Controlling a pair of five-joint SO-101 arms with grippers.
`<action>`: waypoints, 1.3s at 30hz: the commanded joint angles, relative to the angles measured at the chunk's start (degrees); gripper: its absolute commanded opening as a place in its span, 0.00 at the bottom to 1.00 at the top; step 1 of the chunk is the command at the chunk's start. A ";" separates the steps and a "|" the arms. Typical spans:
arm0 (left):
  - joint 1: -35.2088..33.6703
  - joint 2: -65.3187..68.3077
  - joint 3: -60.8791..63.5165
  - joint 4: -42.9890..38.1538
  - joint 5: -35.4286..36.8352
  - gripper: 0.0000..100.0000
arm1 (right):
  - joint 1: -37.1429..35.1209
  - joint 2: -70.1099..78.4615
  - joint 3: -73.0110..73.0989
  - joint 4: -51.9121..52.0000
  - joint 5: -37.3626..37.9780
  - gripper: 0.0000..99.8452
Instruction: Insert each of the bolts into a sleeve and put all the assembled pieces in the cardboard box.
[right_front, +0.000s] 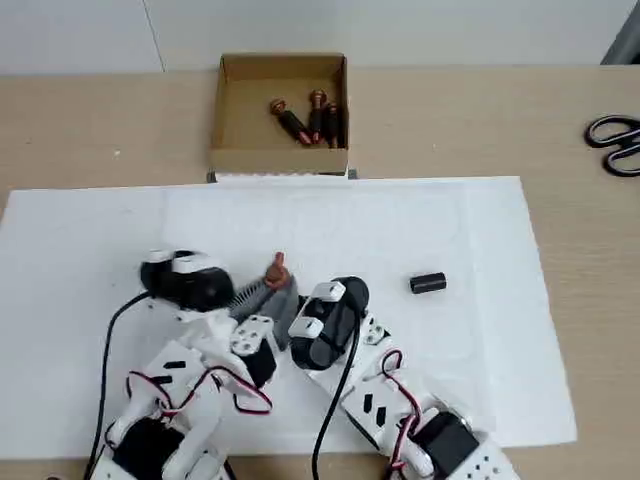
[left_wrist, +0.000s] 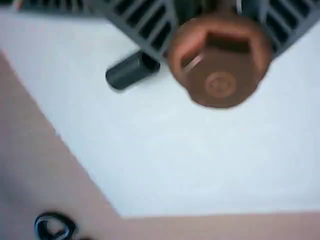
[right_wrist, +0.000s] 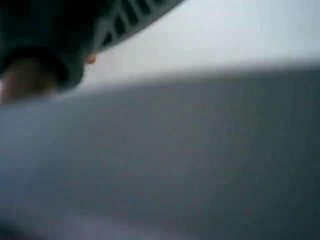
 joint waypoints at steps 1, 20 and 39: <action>0.00 0.18 -2.07 4.31 -1.14 0.00 | 2.95 -0.75 -6.51 -1.01 0.70 0.00; 0.09 0.26 1.10 7.91 -7.74 0.01 | 3.47 -0.75 -9.05 -1.01 0.70 0.00; -0.35 0.26 0.57 6.86 -7.03 0.15 | 3.47 -0.75 -8.97 3.38 0.62 0.00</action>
